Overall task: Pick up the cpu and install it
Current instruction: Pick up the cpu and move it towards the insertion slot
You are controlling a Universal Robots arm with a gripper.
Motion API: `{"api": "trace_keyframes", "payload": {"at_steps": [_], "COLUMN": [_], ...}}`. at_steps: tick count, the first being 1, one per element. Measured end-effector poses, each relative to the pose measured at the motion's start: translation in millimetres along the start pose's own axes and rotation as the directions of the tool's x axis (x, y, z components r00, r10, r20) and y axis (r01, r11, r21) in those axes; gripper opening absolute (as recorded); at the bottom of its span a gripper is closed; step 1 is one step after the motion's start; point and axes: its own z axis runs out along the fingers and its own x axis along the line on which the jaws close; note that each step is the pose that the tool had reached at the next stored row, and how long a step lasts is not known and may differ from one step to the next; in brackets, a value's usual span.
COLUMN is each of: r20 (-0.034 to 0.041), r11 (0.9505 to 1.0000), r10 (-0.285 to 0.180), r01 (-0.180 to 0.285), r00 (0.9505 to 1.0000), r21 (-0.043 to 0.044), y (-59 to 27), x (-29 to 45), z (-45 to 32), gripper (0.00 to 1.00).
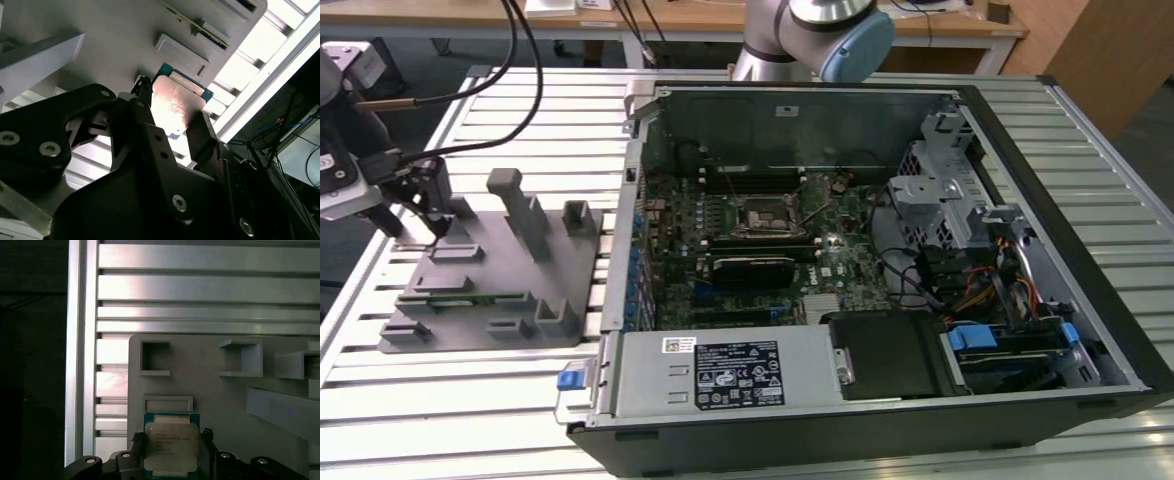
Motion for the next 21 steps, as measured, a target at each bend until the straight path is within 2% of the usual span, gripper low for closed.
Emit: {"api": "trace_keyframes", "payload": {"at_steps": [16, 21], "r20": [0.0001, 0.0000], "r11": [1.0000, 1.0000], "r10": [0.000, 0.000], "r01": [0.000, 0.000], "r00": [1.0000, 1.0000], "r21": [-0.0001, 0.0000], "y": [0.9, 1.3], "x": [-0.1, -0.2], "z": [-10.7, -17.0], "gripper": [0.52, 0.52]}}
